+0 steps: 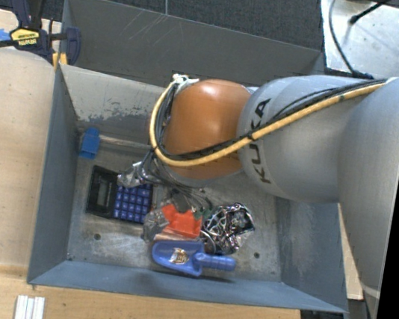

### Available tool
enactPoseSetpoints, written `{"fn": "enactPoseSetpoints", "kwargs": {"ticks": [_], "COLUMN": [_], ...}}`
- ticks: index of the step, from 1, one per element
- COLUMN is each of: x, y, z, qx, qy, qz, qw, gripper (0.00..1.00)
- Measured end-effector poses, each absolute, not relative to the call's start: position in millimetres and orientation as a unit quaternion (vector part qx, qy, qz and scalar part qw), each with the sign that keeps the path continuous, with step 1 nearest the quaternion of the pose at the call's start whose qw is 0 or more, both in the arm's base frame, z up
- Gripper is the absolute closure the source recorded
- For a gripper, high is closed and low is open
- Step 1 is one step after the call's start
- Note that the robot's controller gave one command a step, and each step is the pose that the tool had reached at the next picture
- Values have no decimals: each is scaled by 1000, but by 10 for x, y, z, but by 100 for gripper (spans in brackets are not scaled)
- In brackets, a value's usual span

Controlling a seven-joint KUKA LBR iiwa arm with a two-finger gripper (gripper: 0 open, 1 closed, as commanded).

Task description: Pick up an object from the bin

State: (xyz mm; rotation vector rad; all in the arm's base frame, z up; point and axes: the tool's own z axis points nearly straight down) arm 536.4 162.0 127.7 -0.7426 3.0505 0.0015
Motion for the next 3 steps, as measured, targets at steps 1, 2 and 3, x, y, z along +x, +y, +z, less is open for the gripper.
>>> {"fn": "enactPoseSetpoints", "kwargs": {"ticks": [1, 2, 3], "x": [5405, 5405, 5482], "y": [1676, 1676, 1806], "z": [795, 796, 2137], "qx": [-248, -248, -252], "qy": [969, 969, 968], "qz": [3, 3, 0], "qw": [12, 12, 1], "gripper": [100, 100, 100]}}
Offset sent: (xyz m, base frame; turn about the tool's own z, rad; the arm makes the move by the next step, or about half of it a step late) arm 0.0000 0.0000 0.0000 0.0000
